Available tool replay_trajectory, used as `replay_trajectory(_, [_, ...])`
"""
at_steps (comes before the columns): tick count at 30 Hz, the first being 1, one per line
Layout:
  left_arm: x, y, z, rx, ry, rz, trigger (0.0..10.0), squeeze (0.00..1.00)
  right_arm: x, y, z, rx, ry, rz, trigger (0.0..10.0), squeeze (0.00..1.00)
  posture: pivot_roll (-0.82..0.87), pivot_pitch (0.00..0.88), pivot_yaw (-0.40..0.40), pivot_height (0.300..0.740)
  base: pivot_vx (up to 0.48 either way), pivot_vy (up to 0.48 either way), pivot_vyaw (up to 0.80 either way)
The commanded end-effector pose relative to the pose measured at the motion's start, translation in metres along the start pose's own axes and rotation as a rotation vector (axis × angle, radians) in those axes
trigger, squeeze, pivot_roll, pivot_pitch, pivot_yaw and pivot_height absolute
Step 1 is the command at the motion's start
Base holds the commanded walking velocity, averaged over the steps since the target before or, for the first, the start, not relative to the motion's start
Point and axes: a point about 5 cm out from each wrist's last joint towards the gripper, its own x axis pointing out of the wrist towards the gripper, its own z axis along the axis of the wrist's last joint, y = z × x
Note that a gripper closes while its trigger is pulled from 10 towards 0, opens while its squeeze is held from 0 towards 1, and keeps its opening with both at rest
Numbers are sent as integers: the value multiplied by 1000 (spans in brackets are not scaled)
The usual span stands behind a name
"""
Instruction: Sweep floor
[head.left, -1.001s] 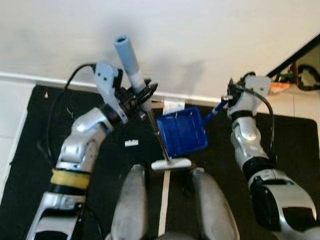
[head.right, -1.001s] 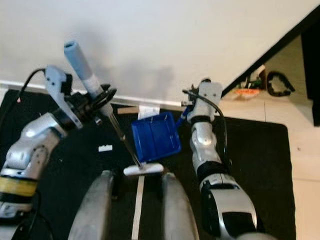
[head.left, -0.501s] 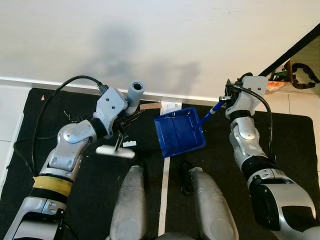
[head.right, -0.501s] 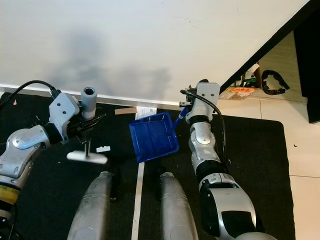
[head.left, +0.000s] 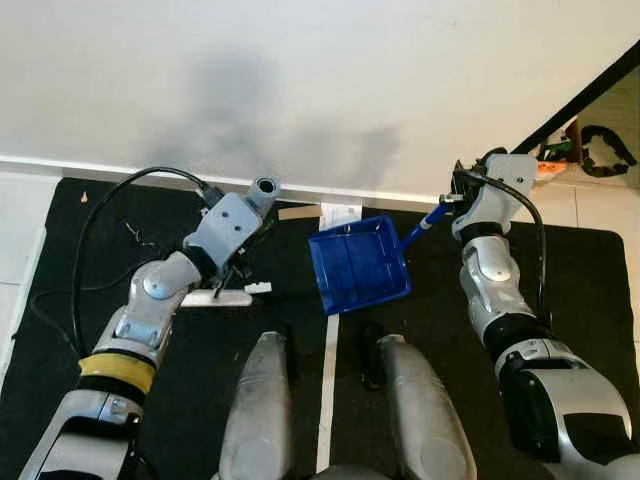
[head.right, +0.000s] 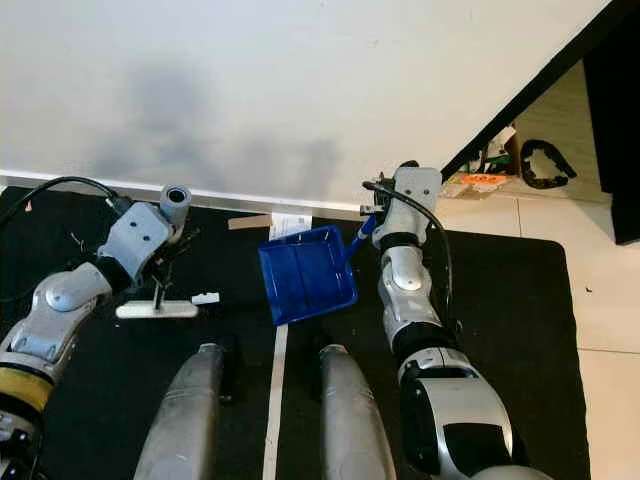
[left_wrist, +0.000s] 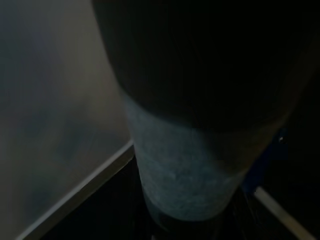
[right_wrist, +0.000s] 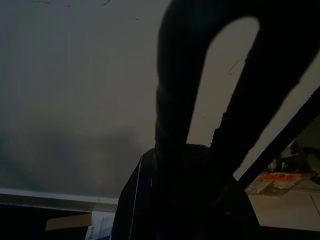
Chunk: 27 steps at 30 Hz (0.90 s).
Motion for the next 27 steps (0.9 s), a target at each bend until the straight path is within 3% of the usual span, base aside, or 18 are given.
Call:
replay_trajectory(1, [0, -7, -6, 36, 23, -5, 10000, 0, -18, -11, -28, -51, 128, -22, 10000, 0, 79, 356, -83, 740, 0, 0, 0])
replay_trajectory(3, [3, -2, -9, 34, 22, 100, 10000, 0, -17, -12, -28, -55, 127, -21, 10000, 0, 75, 365, -85, 740, 0, 0, 0])
replay_trajectory(4, [3, -2, -9, 34, 22, 100, 10000, 0, -17, -12, -28, -55, 127, -21, 10000, 0, 75, 365, -85, 740, 0, 0, 0])
replay_trajectory(6, [9, -1, -7, -37, -3, 182, 10000, 0, -17, -12, -28, -58, 126, -22, 10000, 0, 74, 369, -85, 740, 0, 0, 0])
replay_trajectory(7, [9, -1, -7, -37, -3, 182, 10000, 0, -17, -12, -28, -58, 126, -22, 10000, 0, 74, 369, -85, 740, 0, 0, 0])
replay_trajectory(9, [16, -7, -5, -118, -39, 213, 10000, 0, -17, -12, -28, -59, 125, -23, 10000, 0, 70, 372, -83, 740, 0, 0, 0])
replay_trajectory(15, [28, -21, 3, -241, -84, 157, 10000, 0, -18, -14, -27, -61, 122, -27, 10000, 0, 62, 379, -78, 740, 0, 0, 0])
replay_trajectory(18, [31, -24, 5, -259, -97, 131, 10000, 0, -18, -14, -27, -61, 121, -28, 10000, 0, 62, 380, -77, 740, 0, 0, 0])
replay_trajectory(23, [41, -38, 20, -265, -144, -94, 10000, 0, -18, -17, -27, -65, 119, -38, 10000, 0, 60, 379, -71, 740, 0, 0, 0])
replay_trajectory(25, [42, -38, 21, -266, -149, -95, 10000, 0, -19, -18, -27, -66, 119, -39, 10000, 0, 60, 379, -71, 740, 0, 0, 0])
replay_trajectory(27, [48, -34, 23, -235, -157, -17, 10000, 0, -19, -18, -27, -67, 118, -41, 10000, 0, 53, 386, -70, 740, 0, 0, 0])
